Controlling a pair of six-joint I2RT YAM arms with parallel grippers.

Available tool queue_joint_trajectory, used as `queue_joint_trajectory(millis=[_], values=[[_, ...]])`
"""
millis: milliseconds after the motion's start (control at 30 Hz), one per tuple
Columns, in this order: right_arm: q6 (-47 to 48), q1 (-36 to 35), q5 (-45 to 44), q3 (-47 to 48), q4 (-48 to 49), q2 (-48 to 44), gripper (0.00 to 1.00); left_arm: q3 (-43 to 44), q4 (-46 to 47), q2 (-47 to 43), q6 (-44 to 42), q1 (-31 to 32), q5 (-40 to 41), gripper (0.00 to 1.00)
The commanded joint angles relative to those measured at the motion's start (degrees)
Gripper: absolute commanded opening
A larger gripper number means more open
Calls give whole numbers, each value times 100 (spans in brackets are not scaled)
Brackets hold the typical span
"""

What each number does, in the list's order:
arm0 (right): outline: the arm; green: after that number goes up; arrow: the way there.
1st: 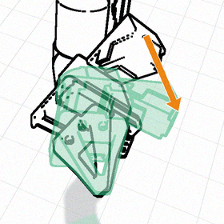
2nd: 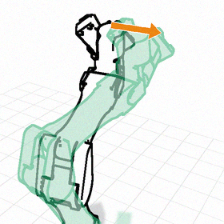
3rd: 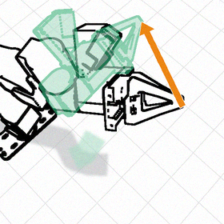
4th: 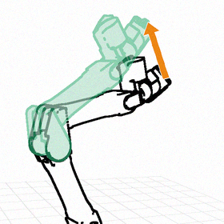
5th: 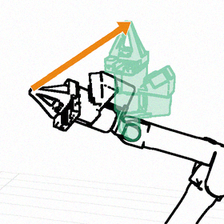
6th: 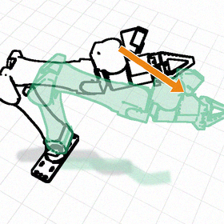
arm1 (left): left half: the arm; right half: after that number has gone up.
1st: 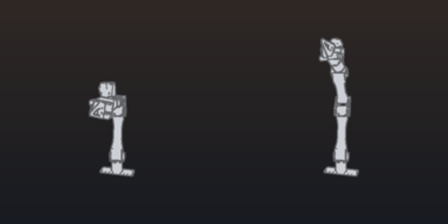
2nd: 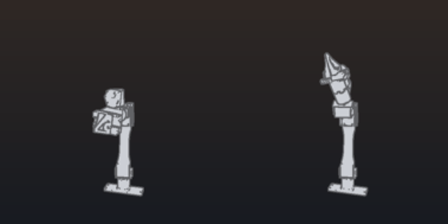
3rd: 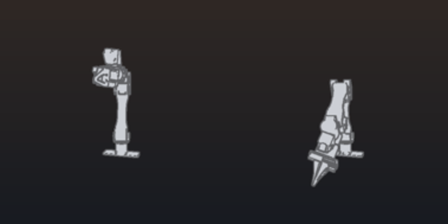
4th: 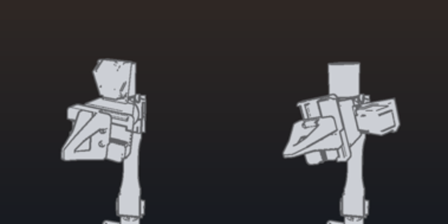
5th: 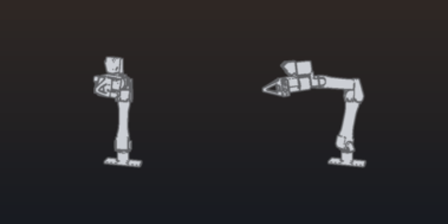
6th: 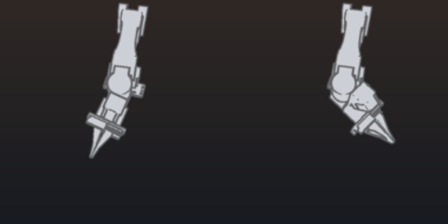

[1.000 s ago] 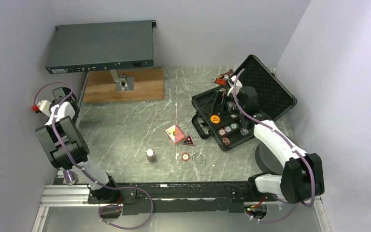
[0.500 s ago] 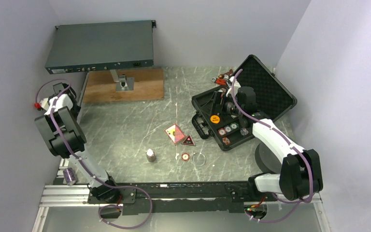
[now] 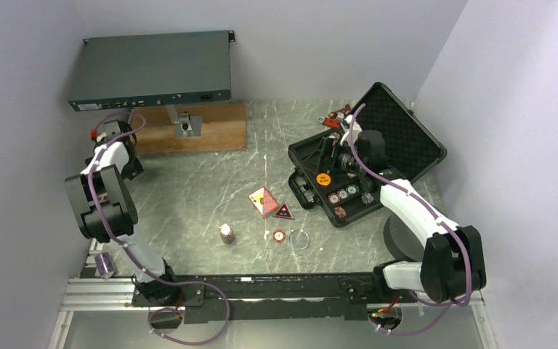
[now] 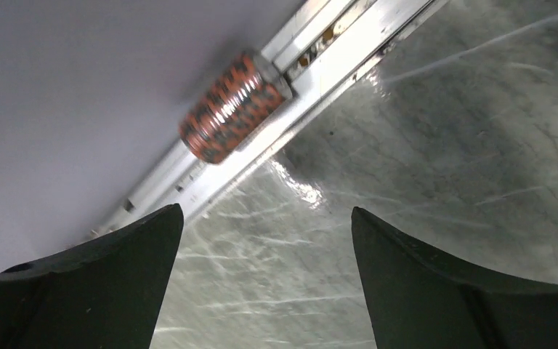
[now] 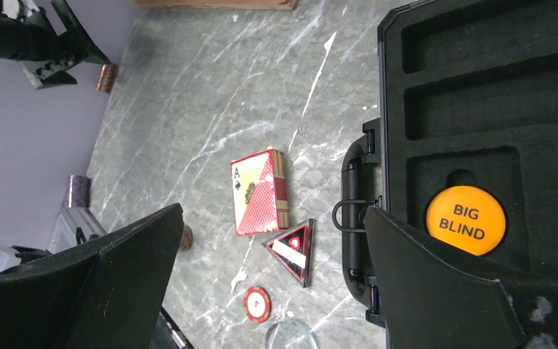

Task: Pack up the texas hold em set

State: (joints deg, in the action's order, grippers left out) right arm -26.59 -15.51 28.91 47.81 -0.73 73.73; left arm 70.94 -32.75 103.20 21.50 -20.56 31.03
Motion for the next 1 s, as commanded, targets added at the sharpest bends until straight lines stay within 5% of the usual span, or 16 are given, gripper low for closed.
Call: queue_joint_trajectory(millis=[0,400,967], values=[[-94,-5,143,-7,265,-264,100,459,305,-296,-1921,6,-64,92],[-149,-5,217,-33,255,-393,100,741,488,537,-3372,39,-29,88],[-217,-5,248,-88,374,-235,100,1010,475,1200,-3749,-62,459,70]])
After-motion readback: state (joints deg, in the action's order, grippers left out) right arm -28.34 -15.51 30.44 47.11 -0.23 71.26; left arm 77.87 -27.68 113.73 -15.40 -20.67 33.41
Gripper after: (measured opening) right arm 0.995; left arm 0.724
